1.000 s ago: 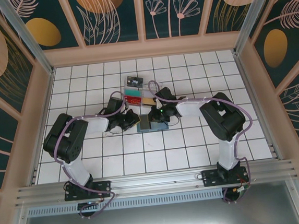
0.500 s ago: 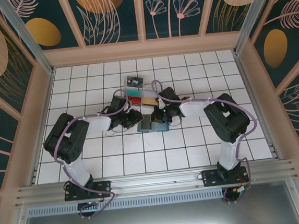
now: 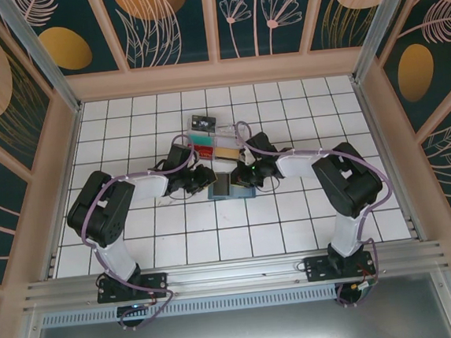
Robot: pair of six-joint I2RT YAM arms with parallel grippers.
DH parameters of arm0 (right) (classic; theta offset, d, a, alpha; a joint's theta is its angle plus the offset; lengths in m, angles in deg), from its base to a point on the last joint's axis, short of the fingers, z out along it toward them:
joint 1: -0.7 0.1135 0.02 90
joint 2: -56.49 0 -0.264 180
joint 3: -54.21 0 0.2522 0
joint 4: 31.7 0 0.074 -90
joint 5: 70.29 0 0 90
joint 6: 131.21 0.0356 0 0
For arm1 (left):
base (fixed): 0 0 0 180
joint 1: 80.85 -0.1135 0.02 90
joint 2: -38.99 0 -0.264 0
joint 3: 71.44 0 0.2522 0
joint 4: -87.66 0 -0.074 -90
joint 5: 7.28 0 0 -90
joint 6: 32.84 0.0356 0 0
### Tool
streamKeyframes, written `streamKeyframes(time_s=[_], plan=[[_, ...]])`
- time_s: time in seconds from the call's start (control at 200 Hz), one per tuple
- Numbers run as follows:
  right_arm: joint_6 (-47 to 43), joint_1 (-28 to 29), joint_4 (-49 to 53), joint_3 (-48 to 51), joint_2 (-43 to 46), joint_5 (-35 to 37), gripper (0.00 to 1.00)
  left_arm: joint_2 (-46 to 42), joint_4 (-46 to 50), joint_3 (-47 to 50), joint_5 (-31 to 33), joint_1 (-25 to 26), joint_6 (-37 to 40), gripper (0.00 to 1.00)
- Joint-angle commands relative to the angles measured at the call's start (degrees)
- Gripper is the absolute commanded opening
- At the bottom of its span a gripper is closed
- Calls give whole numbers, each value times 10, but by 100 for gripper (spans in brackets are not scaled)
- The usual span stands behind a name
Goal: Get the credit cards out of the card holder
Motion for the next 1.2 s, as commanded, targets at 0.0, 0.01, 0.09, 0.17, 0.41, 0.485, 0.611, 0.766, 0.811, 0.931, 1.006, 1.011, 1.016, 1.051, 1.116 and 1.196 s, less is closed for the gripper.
streamKeyframes(time_s=[0.0,0.01,0.09,0.17,0.41,0.485,0.611,0.766,0.811,0.931,1.006,1.011,1.016,1.051,1.116,1.196], plan=[[46,-1,-11,9,32,-7,20,1,21,15,16,2,3,24],[48,-2,-12,10,33,-8,20,1,20,16,16,2,3,24],[79,1,-27,19,42,-11,22,-5,11,28,14,2,-5,23],[108,7,-42,23,42,-11,23,-10,7,37,12,2,-10,22],[122,16,-48,2,2,-2,23,-11,-3,45,3,2,-12,20],[102,17,-20,-13,-8,16,22,-6,-3,44,2,2,-10,19],[69,18,8,-18,-18,42,22,2,-2,40,4,2,-8,19],[45,18,18,-17,-34,53,21,8,9,31,10,2,-1,19],[38,17,14,-16,-42,42,21,9,10,29,11,2,0,19],[30,18,-22,-9,-53,1,19,14,3,33,4,2,-3,18],[25,18,-49,-4,-52,-24,19,18,-13,44,-5,2,-10,18],[25,19,-49,-4,-53,-25,19,18,-14,45,-6,2,-10,18],[25,18,-50,-4,-53,-26,19,19,-15,45,-7,2,-10,18],[19,18,-52,-6,-56,-32,19,21,-19,48,-11,2,-11,18],[13,18,-66,-3,-56,-47,18,25,-23,50,-15,2,-11,18],[6,18,-89,1,-57,-68,18,28,-29,53,-22,2,-10,17]])
